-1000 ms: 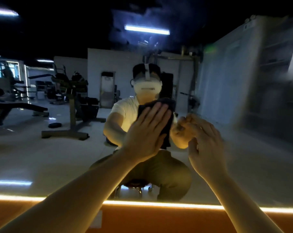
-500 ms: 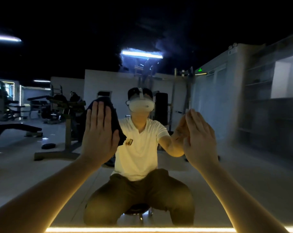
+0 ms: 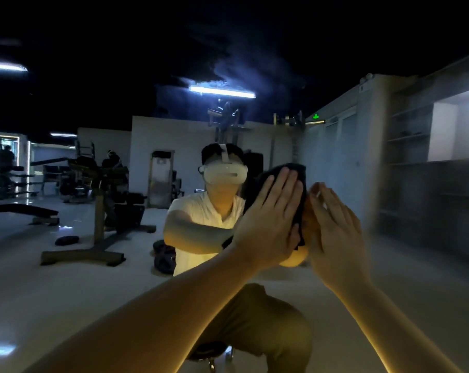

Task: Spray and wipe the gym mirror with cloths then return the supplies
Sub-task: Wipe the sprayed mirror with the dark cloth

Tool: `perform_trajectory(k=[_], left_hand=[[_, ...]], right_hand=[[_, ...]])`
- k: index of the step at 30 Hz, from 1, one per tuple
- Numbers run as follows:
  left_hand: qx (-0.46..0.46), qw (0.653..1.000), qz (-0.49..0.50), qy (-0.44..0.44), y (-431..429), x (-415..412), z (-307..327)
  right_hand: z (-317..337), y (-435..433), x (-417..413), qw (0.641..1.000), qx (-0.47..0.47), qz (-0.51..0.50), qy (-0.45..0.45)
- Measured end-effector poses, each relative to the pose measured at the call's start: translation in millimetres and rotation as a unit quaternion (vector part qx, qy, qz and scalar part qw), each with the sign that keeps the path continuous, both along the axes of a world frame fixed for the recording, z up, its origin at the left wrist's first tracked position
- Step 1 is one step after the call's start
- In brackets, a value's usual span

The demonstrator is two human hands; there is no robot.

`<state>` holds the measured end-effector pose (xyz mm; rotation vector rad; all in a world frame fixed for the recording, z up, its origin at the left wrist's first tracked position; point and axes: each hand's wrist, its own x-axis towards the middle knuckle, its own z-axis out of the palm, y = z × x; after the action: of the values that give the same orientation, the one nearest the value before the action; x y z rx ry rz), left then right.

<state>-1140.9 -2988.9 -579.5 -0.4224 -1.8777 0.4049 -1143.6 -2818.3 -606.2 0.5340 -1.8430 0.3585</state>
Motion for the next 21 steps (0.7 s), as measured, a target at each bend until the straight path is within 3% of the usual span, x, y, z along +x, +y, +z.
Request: perform_trajectory(k=[4,9,15,21], left_hand=[[-0.044,0.999,-0.006,0.012,-27.4,2.4,7.5],[0.003,0.998,0.045,0.042,-98.9,24.8,35.1],[0.156,0.975,0.132,0.091,-194.7,63.9,58.9],[0.256,0.951,0.109,0.136,-167.6,55.7,65.7]], right_hand=[[11.3,1.7,-0.1,1.0,-0.003,0.011,0.016],[36.4,-18.9,-1.9,0.998,-0.001,0.024,0.057],[55.6,-35.6,-9.2,0.998,-0.023,0.015,0.055],[54.0,-27.1,-11.5,0.999,0.006,0.011,0.052]])
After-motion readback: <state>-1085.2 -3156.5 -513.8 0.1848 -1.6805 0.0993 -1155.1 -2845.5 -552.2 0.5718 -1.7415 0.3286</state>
